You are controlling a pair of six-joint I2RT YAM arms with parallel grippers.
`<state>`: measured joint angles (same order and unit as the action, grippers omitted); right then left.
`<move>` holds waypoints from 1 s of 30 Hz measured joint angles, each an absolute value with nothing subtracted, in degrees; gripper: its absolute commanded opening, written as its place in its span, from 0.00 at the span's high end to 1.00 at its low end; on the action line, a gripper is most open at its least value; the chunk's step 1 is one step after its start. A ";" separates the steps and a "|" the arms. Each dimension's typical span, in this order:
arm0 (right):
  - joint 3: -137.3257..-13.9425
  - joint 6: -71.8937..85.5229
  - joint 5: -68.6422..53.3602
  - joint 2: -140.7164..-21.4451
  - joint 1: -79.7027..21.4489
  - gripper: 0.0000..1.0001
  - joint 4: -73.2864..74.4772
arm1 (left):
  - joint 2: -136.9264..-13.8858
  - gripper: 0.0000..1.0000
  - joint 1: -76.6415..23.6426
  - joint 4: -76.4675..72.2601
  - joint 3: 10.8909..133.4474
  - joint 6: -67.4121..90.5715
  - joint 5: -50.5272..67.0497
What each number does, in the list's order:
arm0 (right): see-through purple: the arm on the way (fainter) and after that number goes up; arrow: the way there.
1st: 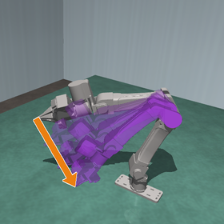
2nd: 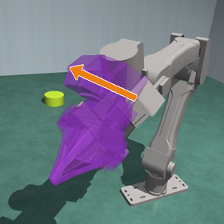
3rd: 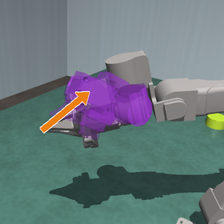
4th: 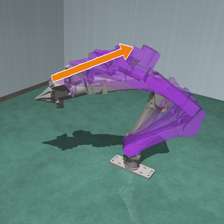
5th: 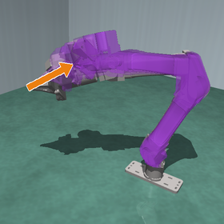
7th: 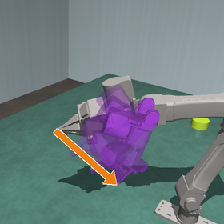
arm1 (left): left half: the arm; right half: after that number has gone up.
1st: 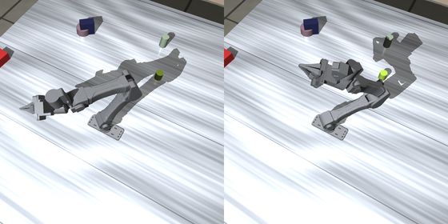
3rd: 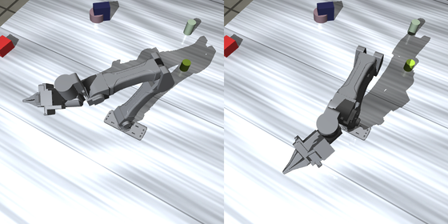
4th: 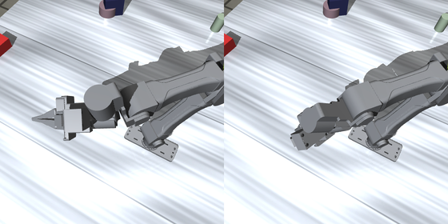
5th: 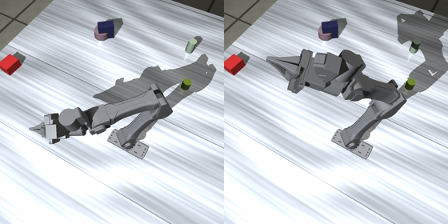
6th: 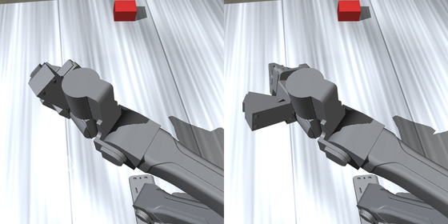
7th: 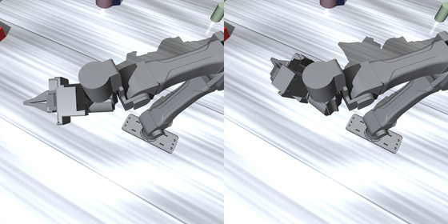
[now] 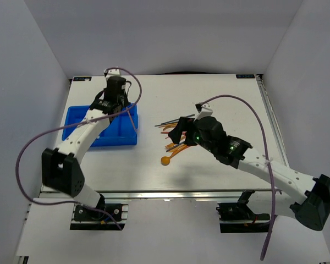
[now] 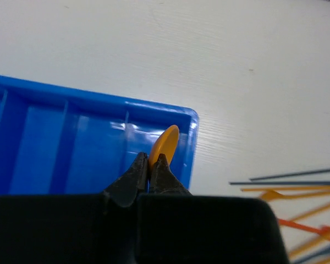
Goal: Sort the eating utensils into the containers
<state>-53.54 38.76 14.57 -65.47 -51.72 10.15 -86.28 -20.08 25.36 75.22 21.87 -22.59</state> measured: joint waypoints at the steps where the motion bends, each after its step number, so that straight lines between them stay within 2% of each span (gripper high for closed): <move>1: -53.10 38.59 15.40 -63.64 -51.70 0.11 11.18 | -88.88 1.00 -19.94 25.26 77.23 20.51 -23.90; 8: -49.39 36.77 20.03 -54.92 -50.98 0.11 16.80 | -99.94 1.00 -18.46 24.16 85.19 11.64 -29.15; 14: -46.89 35.22 21.39 -52.99 -50.59 0.11 18.37 | -101.73 1.00 -17.93 21.17 84.60 9.19 -29.69; 15: -46.74 34.98 21.47 -53.15 -50.59 0.11 18.55 | -101.75 0.94 -17.91 20.47 83.92 9.23 -29.43; 20: -46.68 33.82 21.98 -54.61 -50.59 0.11 18.76 | -101.82 0.92 -17.91 19.29 80.25 10.68 -27.27; 30: -46.68 33.26 21.91 -57.28 -50.30 0.11 18.76 | -101.30 0.61 -18.52 19.84 78.50 14.57 -23.49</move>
<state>-46.68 33.26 21.91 -57.28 -50.30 18.76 -101.30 -18.52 19.84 78.50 14.57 -23.49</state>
